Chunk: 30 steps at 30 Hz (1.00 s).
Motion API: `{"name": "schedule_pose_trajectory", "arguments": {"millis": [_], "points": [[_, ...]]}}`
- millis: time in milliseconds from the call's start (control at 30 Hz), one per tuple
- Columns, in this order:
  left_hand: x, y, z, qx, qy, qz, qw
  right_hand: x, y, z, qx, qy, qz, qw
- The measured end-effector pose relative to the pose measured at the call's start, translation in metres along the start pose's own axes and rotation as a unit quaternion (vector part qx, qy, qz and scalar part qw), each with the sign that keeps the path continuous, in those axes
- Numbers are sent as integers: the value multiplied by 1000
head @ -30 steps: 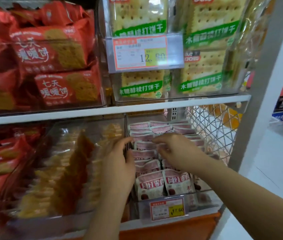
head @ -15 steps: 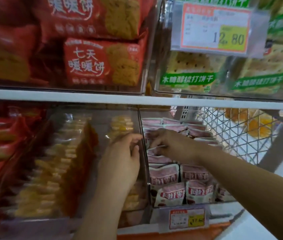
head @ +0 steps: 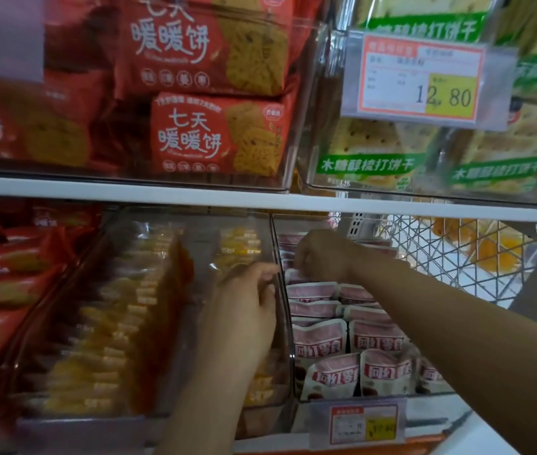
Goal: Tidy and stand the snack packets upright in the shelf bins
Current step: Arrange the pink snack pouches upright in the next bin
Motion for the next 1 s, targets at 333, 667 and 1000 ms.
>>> {"name": "schedule_pose_trajectory", "arguments": {"millis": [333, 667, 1000], "points": [[-2, 0, 1, 6, 3, -33, 999, 13, 8, 9, -78, -127, 27, 988], [-3, 1, 1, 10, 7, -35, 999, -26, -8, 42, -46, -73, -20, 996], [-3, 4, 1, 10, 14, -41, 999, -17, 18, 34, -35, -81, -23, 996]]}}
Point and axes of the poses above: each hand's wrist, its own z-axis away from the middle knuckle, its own y-axis out of the palm, x = y × z, the point moved 6 cm from there along -z, towards the middle knuckle, and after that the axes turned 1 degree about -y, right-handed, at the moved point
